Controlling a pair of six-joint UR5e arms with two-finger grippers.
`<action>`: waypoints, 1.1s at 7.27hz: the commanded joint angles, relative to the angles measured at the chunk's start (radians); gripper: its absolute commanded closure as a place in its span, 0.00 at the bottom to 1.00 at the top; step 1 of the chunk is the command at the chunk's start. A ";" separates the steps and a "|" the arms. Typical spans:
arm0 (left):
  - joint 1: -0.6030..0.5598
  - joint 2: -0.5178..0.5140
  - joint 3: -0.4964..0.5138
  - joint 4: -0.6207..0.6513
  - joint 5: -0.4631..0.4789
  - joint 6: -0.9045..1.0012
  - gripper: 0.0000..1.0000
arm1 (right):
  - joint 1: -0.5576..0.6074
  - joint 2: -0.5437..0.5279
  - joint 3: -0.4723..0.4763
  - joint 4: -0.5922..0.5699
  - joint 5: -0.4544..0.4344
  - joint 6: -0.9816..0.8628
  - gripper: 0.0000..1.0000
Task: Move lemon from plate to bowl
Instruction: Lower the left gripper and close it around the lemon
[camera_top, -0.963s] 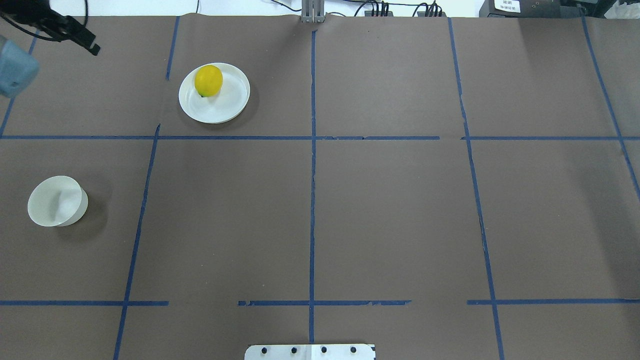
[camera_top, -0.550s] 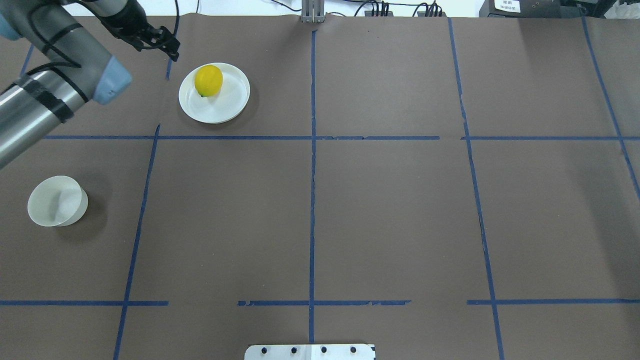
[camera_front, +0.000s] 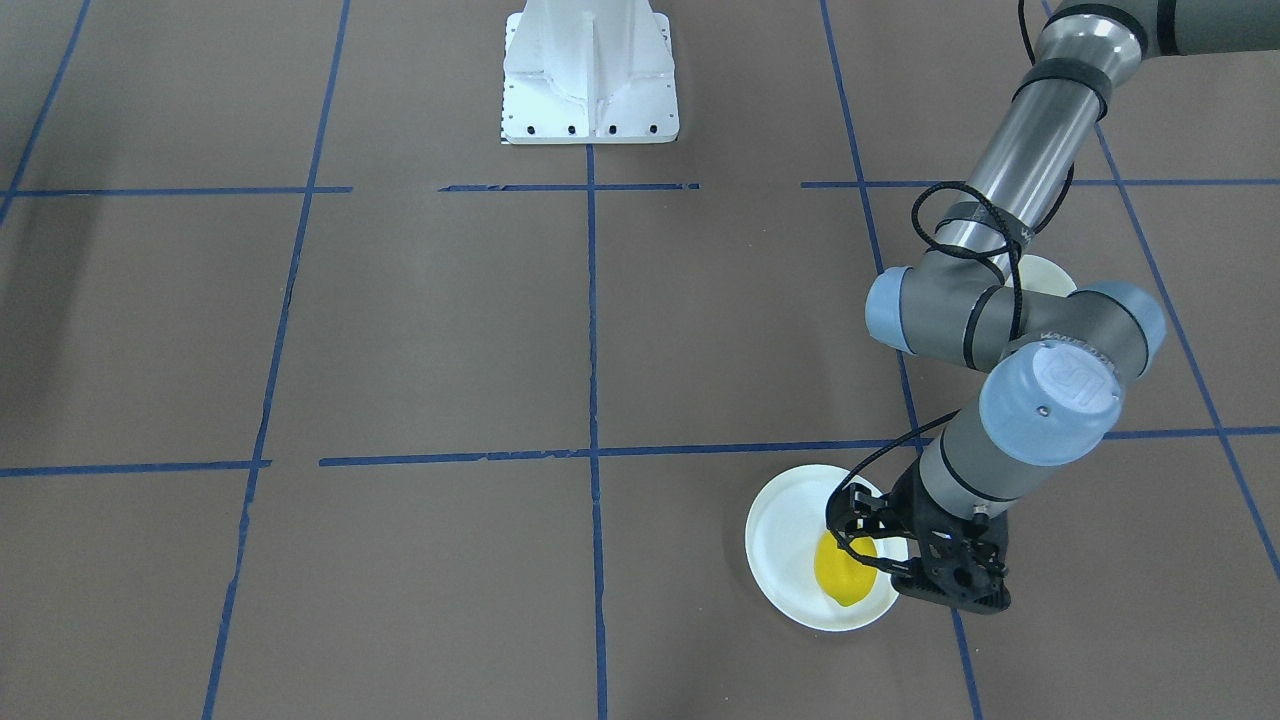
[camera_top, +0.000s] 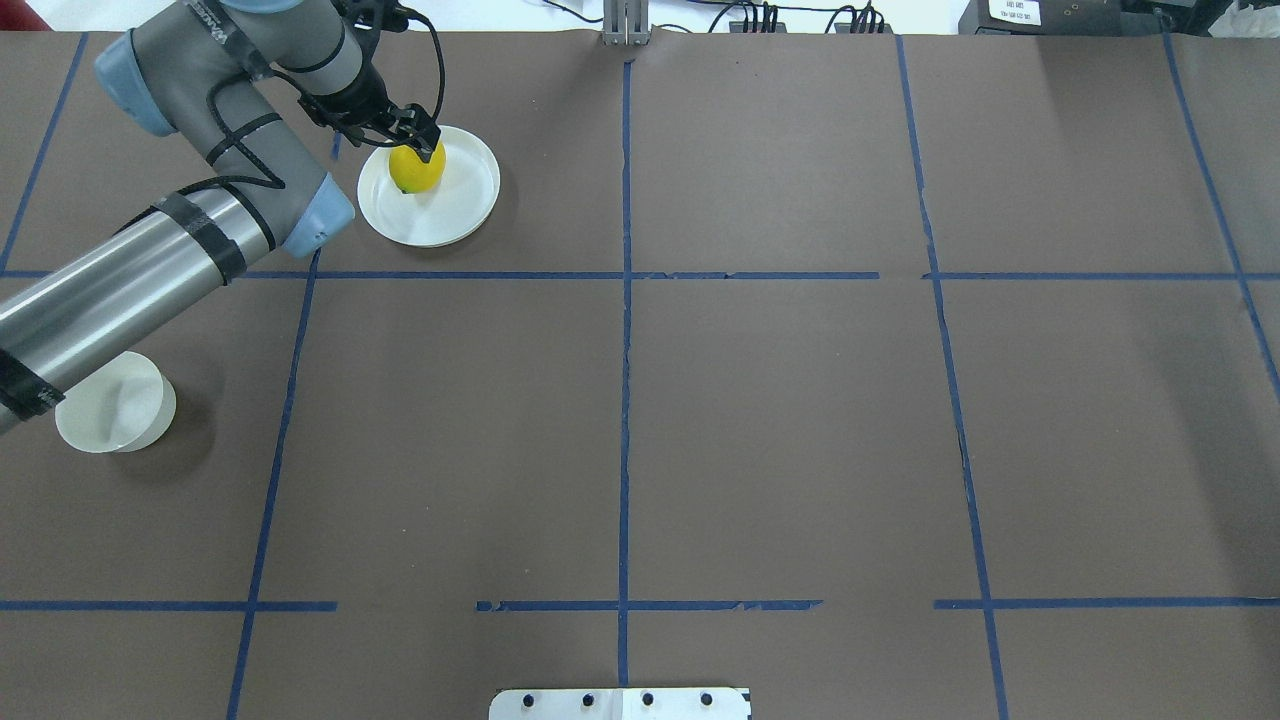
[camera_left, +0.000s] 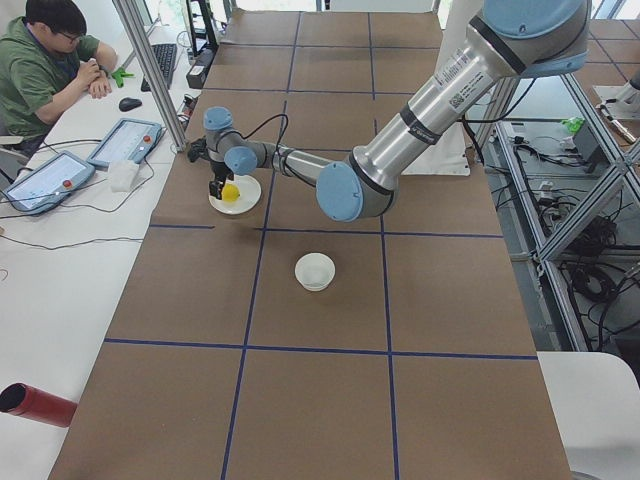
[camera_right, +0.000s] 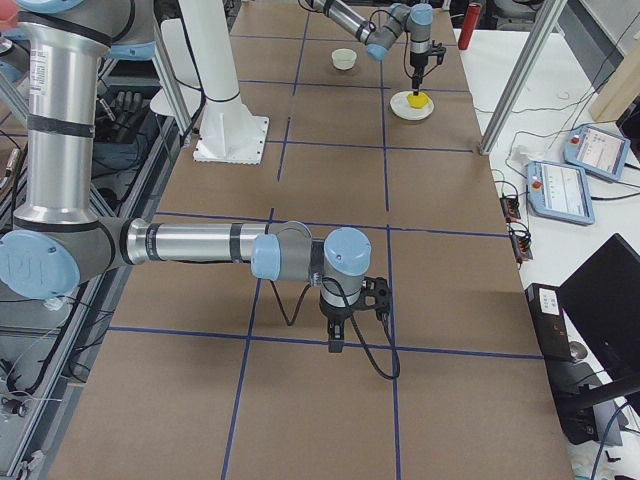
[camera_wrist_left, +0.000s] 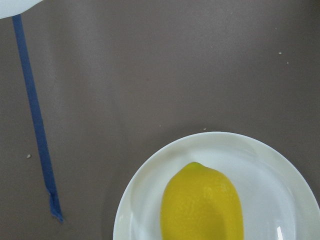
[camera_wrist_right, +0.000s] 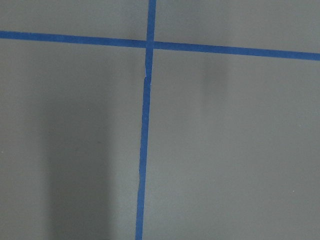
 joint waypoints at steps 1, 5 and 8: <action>0.023 -0.018 0.034 -0.017 0.002 -0.037 0.00 | 0.000 -0.001 0.000 0.000 0.000 0.000 0.00; 0.023 -0.053 0.136 -0.106 0.002 -0.048 0.30 | 0.000 -0.001 0.000 0.000 0.000 0.000 0.00; 0.016 -0.053 0.133 -0.100 -0.004 -0.073 0.95 | 0.000 -0.001 0.000 0.000 0.000 0.000 0.00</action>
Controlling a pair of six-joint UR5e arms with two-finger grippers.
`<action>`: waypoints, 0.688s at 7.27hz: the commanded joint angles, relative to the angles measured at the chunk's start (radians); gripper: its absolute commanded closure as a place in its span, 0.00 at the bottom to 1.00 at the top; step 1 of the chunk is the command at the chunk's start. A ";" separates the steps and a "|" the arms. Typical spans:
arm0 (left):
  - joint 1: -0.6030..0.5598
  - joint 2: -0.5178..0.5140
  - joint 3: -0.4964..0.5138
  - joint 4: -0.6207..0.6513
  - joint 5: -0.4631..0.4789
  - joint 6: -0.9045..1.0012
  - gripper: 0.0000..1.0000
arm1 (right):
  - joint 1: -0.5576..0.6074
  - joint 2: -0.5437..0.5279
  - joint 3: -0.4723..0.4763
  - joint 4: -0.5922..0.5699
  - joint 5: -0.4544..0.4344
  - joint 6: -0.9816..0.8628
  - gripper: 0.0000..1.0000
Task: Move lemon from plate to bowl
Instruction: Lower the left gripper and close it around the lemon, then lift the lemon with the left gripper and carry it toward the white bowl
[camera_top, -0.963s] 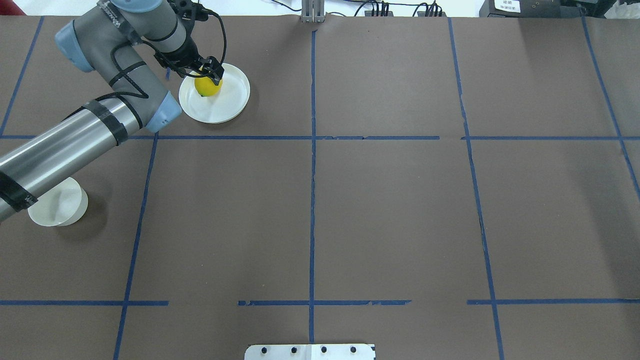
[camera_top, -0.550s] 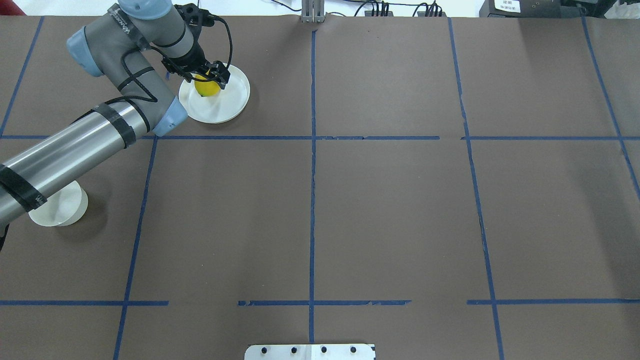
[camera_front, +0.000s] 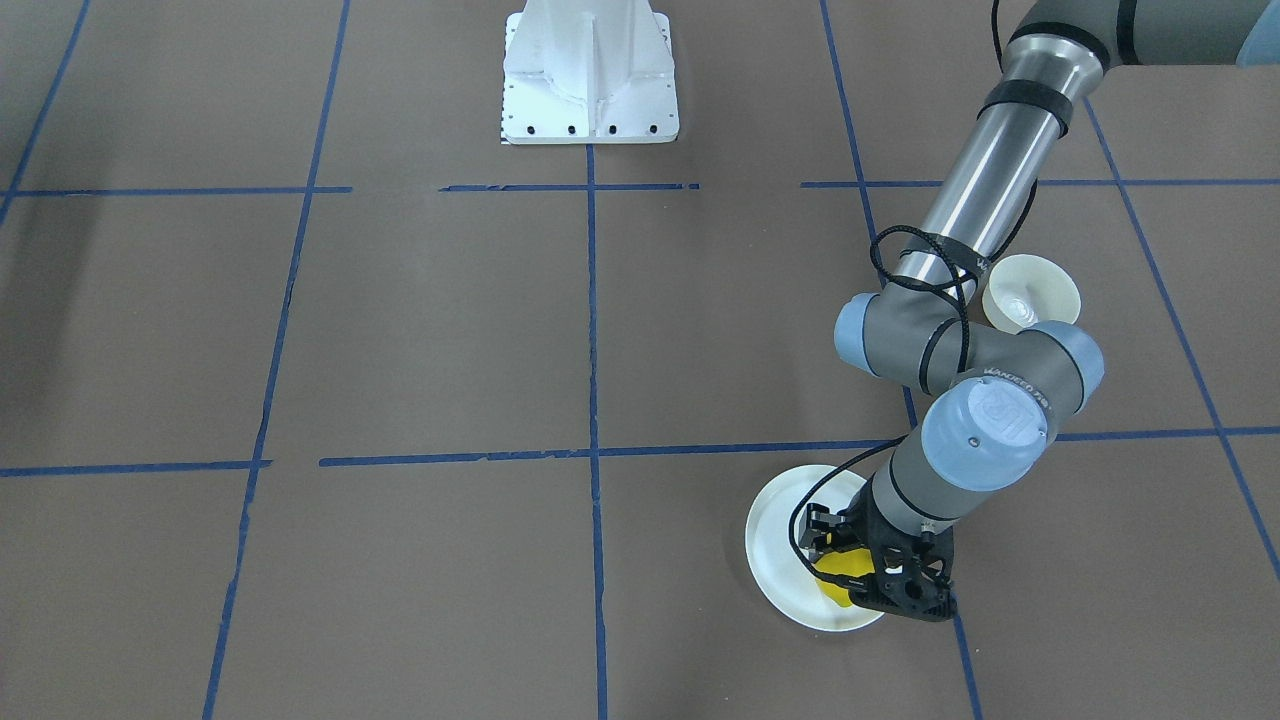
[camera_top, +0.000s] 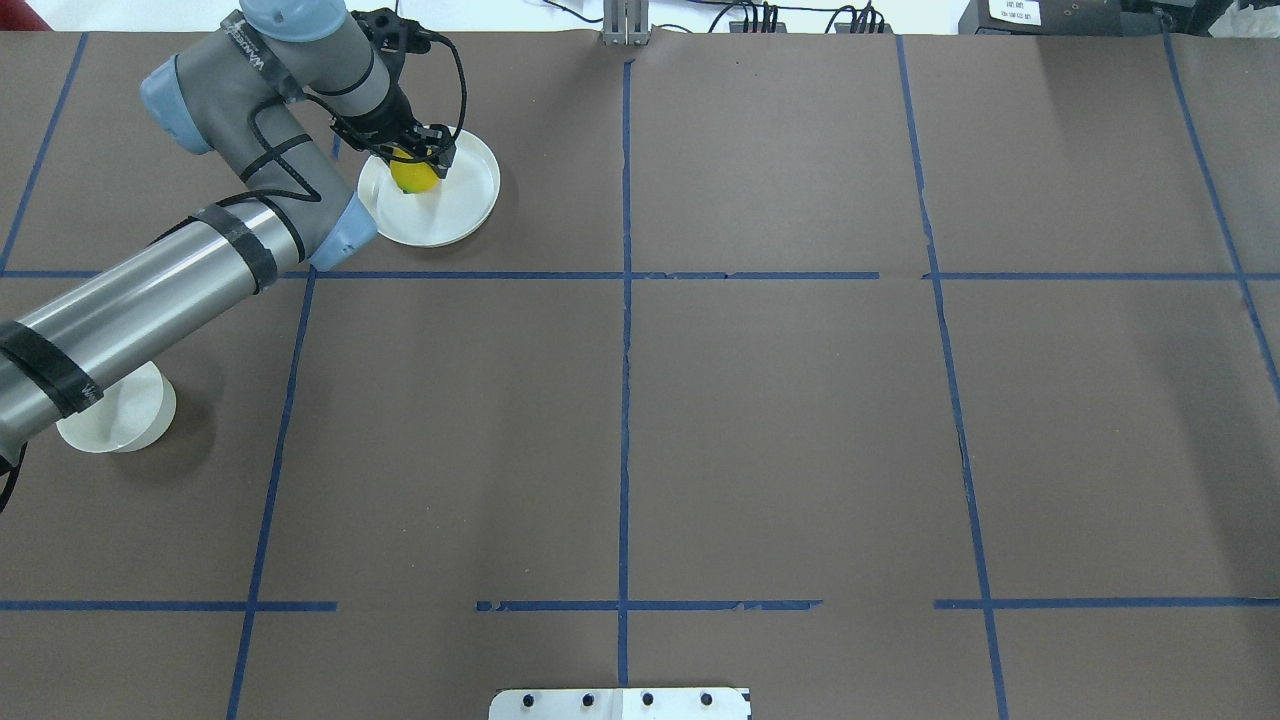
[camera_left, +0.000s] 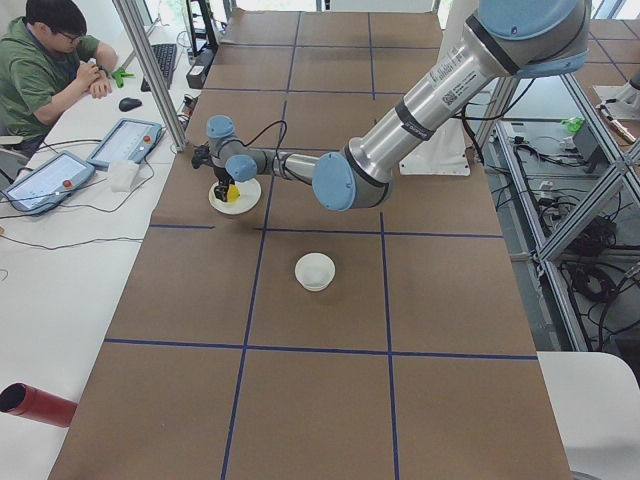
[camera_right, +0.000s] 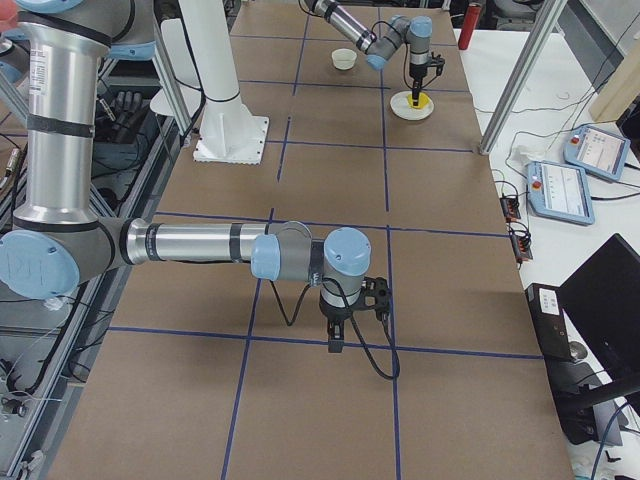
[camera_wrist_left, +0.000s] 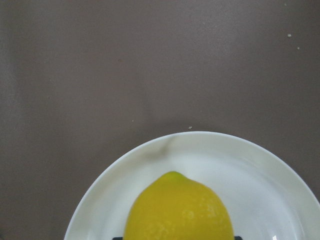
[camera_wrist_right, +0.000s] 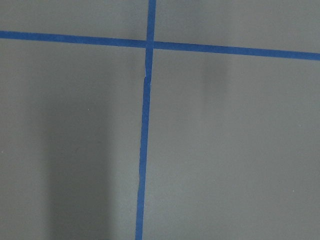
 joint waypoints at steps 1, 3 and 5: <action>-0.028 0.000 -0.009 0.011 -0.010 -0.012 0.93 | 0.000 0.000 0.000 0.000 0.000 0.000 0.00; -0.089 0.004 -0.094 0.154 -0.086 -0.012 0.90 | 0.000 0.000 0.000 0.000 0.000 0.000 0.00; -0.128 0.077 -0.351 0.508 -0.088 -0.015 0.88 | 0.000 0.000 0.000 0.000 0.000 0.000 0.00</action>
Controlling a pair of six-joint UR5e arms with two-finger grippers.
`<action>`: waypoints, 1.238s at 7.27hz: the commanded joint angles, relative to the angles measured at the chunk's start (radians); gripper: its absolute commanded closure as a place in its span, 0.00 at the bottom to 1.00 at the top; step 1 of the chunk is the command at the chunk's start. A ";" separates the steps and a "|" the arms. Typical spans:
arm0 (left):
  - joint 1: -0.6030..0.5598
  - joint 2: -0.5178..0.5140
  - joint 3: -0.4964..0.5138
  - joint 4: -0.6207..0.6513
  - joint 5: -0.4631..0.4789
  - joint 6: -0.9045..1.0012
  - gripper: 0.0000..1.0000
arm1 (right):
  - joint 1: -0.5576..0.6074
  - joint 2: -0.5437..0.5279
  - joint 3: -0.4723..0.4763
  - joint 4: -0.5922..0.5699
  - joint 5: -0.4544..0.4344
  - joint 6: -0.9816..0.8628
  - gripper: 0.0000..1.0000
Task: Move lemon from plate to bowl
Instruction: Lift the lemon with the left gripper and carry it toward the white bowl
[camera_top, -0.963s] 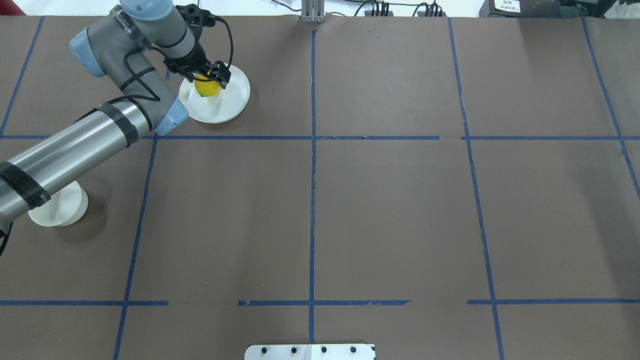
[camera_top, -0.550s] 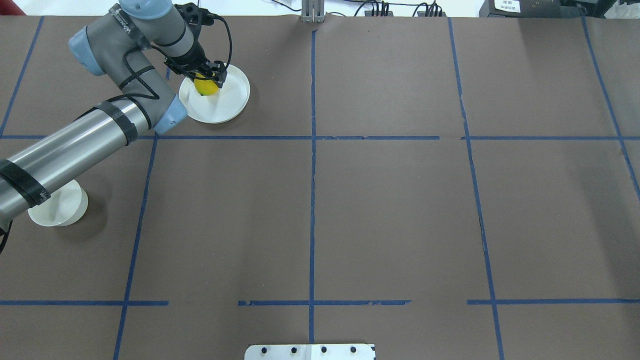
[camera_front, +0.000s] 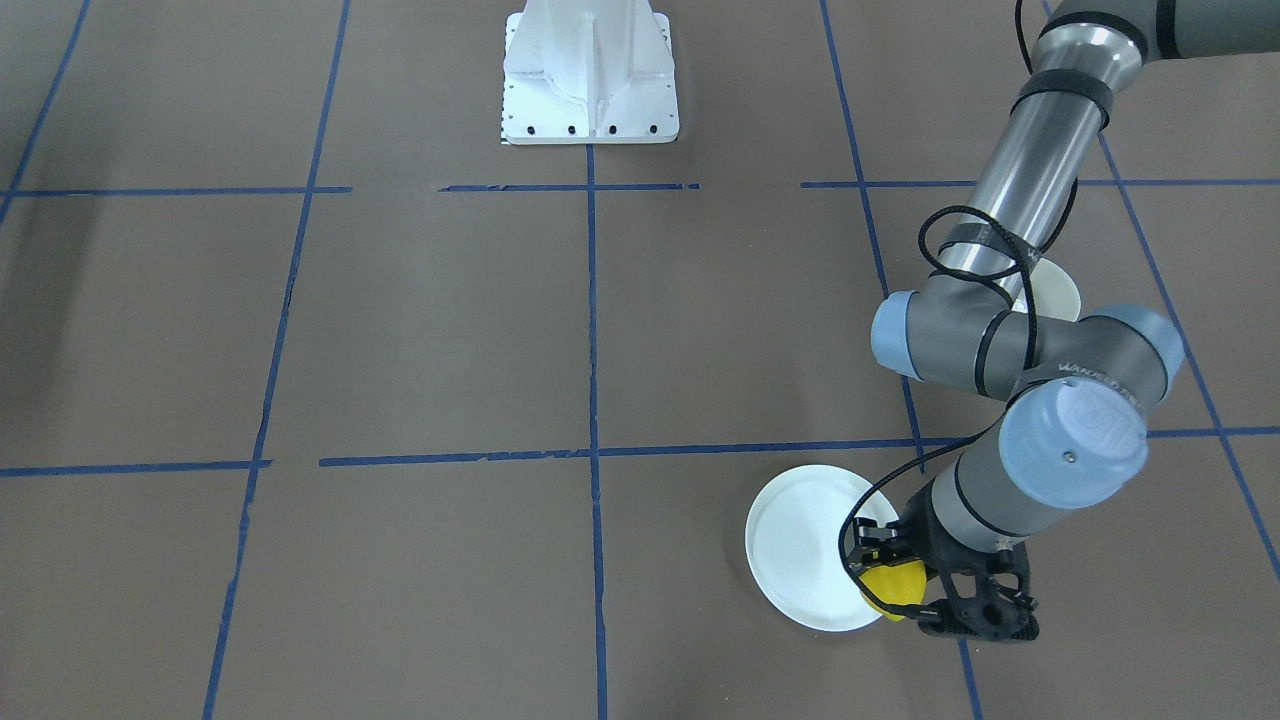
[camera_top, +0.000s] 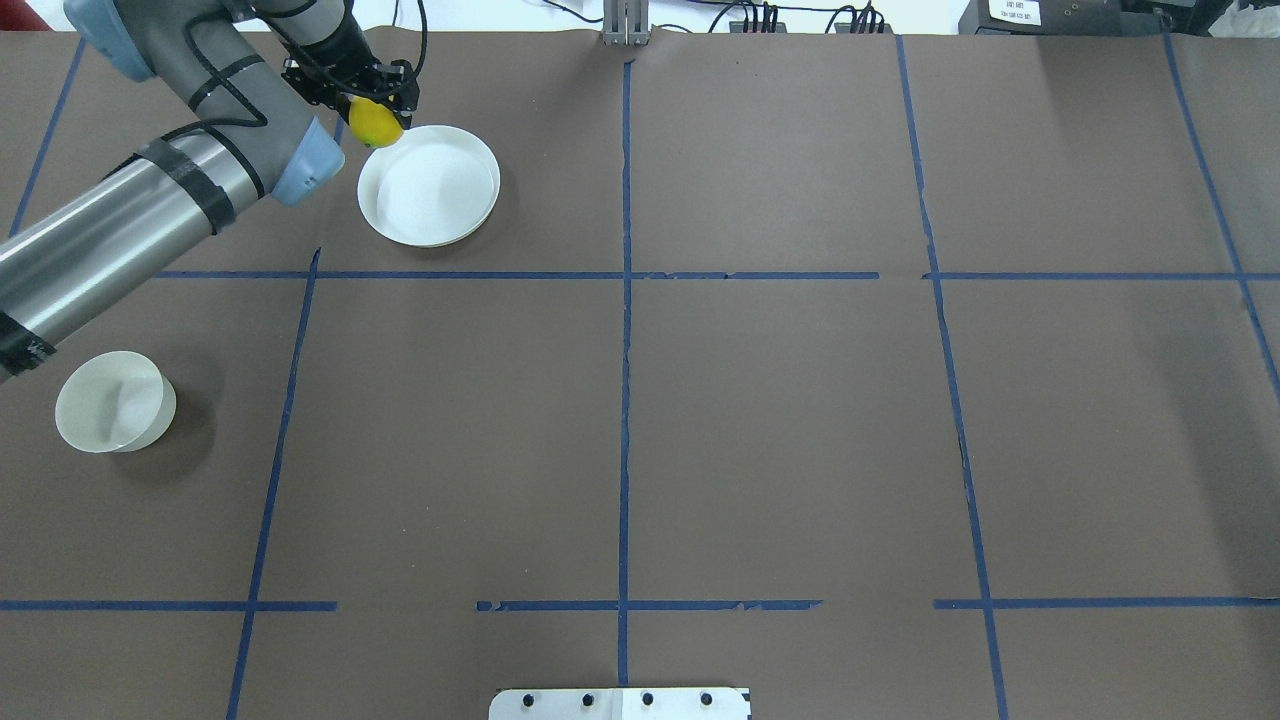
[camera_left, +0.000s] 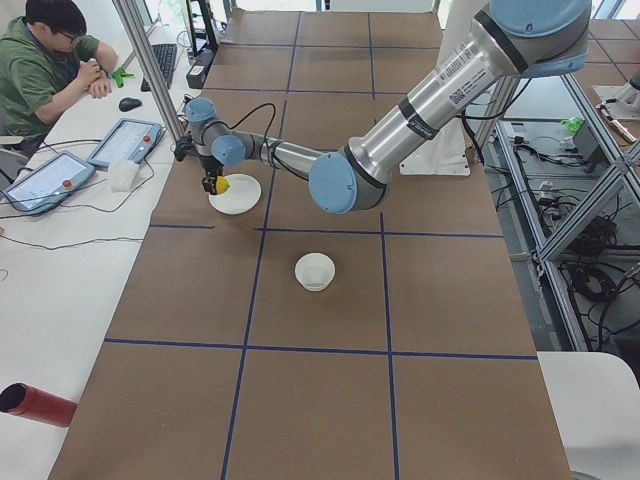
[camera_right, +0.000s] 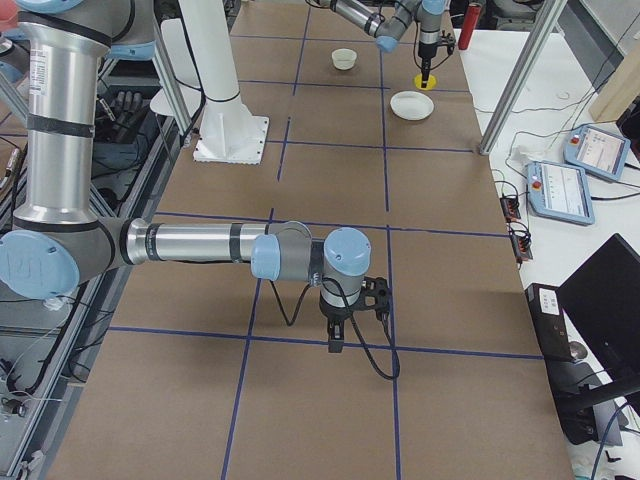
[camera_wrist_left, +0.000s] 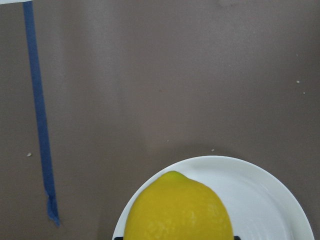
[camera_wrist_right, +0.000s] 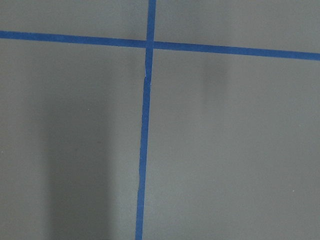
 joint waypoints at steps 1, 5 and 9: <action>-0.049 0.165 -0.356 0.286 -0.008 -0.001 0.90 | 0.000 0.000 0.000 0.000 0.000 0.000 0.00; -0.083 0.692 -0.929 0.317 -0.011 0.123 0.91 | 0.000 0.000 0.000 0.000 -0.002 0.000 0.00; -0.074 1.018 -0.956 -0.002 -0.002 0.021 0.95 | 0.000 0.000 0.000 0.000 0.000 0.000 0.00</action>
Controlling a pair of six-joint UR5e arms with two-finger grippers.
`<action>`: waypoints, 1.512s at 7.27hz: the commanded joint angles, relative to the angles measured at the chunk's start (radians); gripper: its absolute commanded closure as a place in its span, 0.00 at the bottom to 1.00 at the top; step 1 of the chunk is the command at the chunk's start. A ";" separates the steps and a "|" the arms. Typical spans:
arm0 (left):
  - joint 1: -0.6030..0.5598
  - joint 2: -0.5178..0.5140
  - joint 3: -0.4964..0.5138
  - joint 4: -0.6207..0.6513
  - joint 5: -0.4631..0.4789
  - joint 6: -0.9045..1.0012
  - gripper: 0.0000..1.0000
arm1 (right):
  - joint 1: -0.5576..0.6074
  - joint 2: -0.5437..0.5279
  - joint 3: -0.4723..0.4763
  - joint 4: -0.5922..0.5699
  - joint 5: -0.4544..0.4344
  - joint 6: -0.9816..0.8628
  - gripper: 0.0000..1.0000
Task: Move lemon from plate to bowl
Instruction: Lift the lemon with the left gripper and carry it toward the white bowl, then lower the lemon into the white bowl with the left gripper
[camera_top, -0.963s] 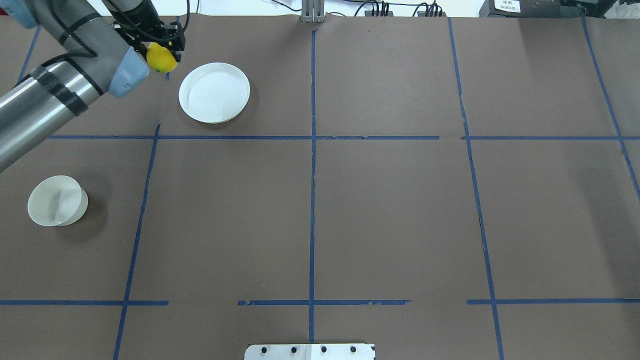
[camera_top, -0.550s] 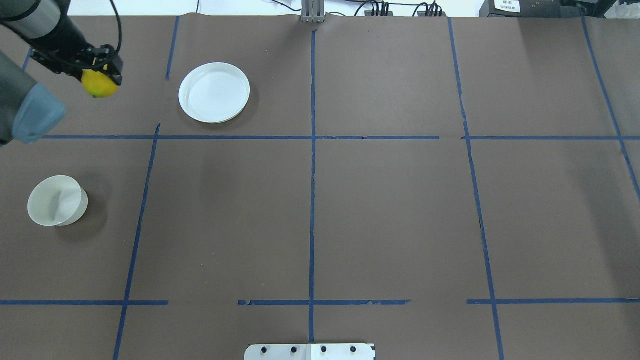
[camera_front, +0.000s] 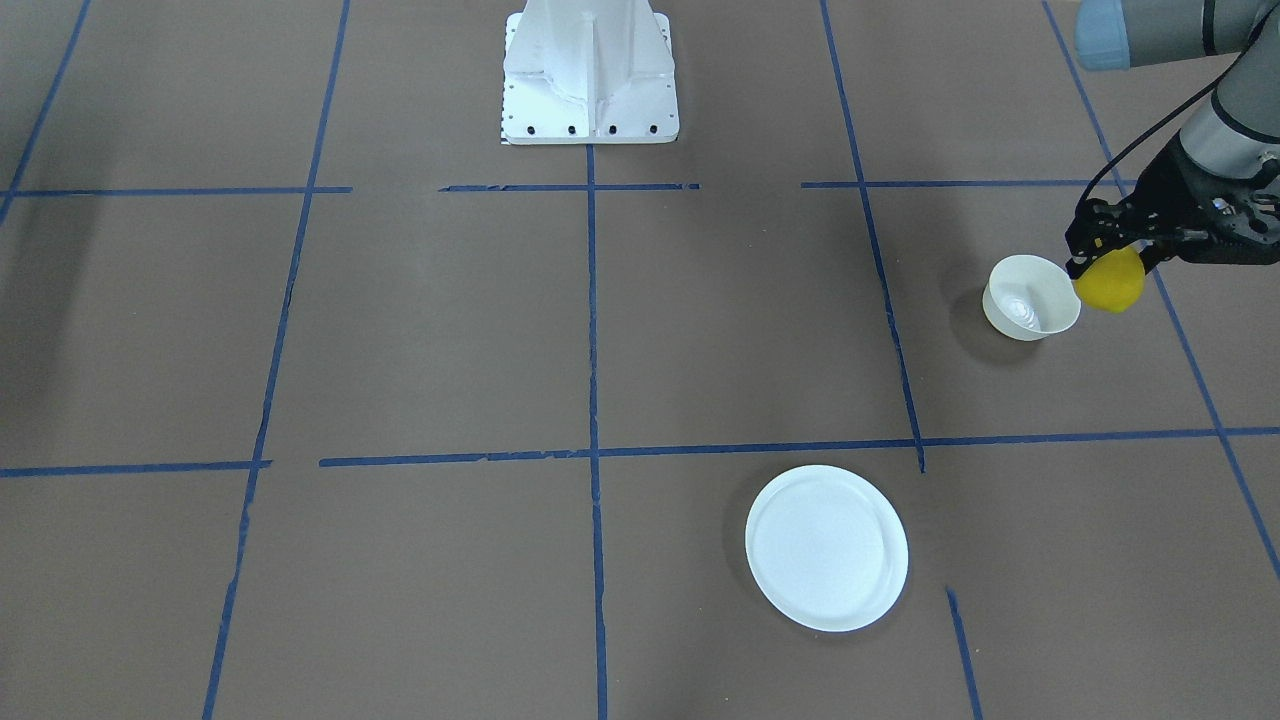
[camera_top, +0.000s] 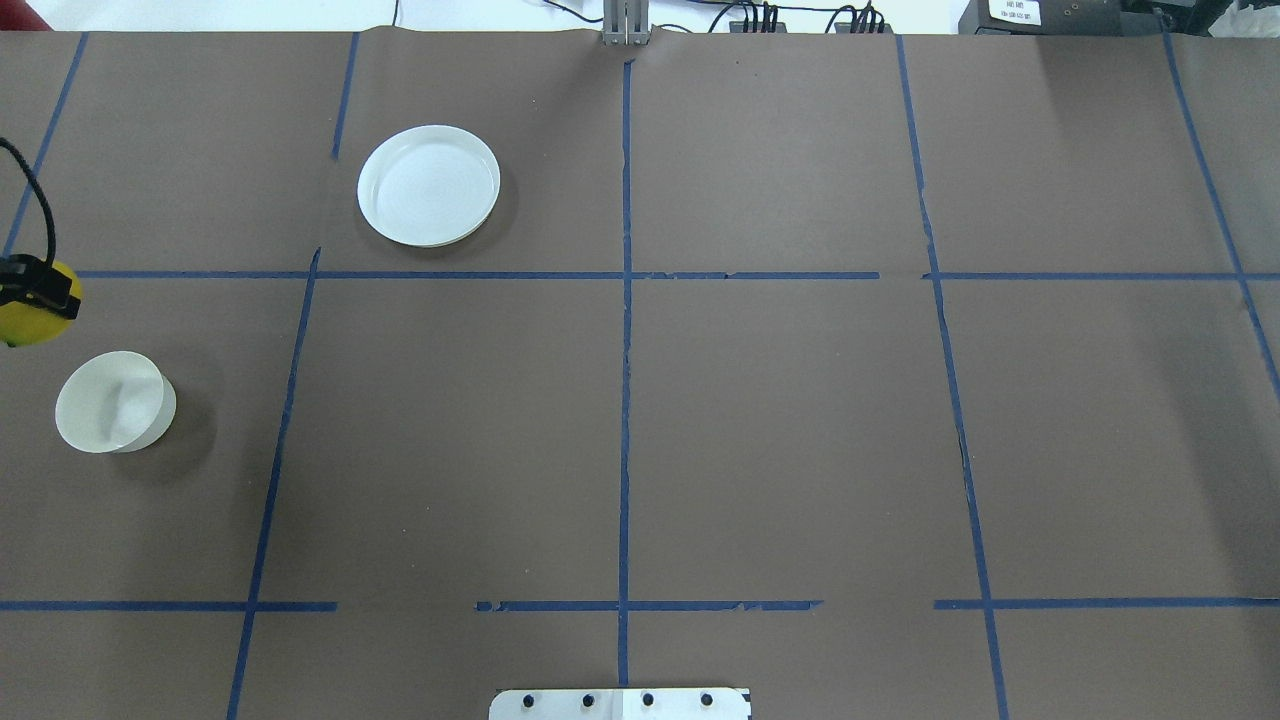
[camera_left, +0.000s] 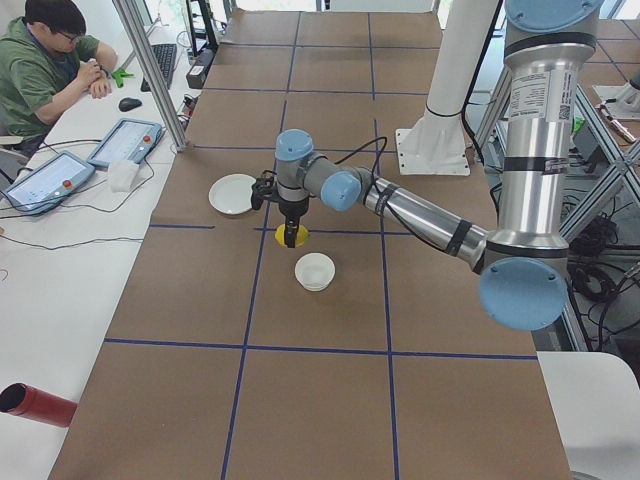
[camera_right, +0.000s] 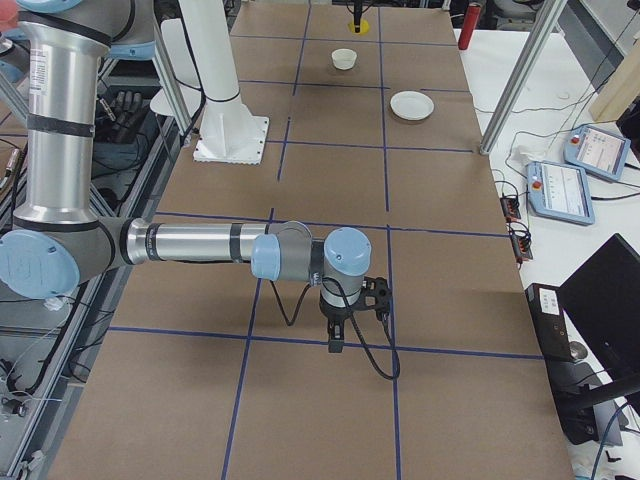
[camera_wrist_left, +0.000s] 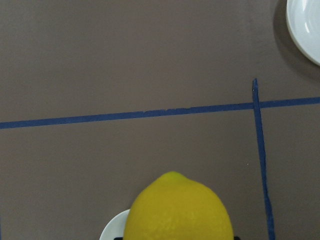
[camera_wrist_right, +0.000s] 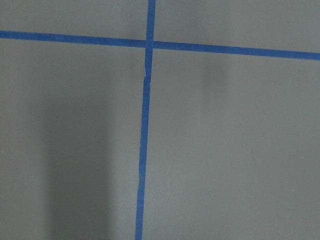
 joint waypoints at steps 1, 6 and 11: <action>0.042 0.091 0.087 -0.252 0.014 -0.137 0.95 | 0.000 0.000 0.001 0.000 -0.001 0.000 0.00; 0.185 0.081 0.197 -0.435 0.014 -0.319 0.95 | 0.000 0.000 0.001 0.000 -0.001 0.000 0.00; 0.190 0.064 0.243 -0.435 0.014 -0.319 0.30 | 0.000 0.000 0.001 0.000 0.000 0.000 0.00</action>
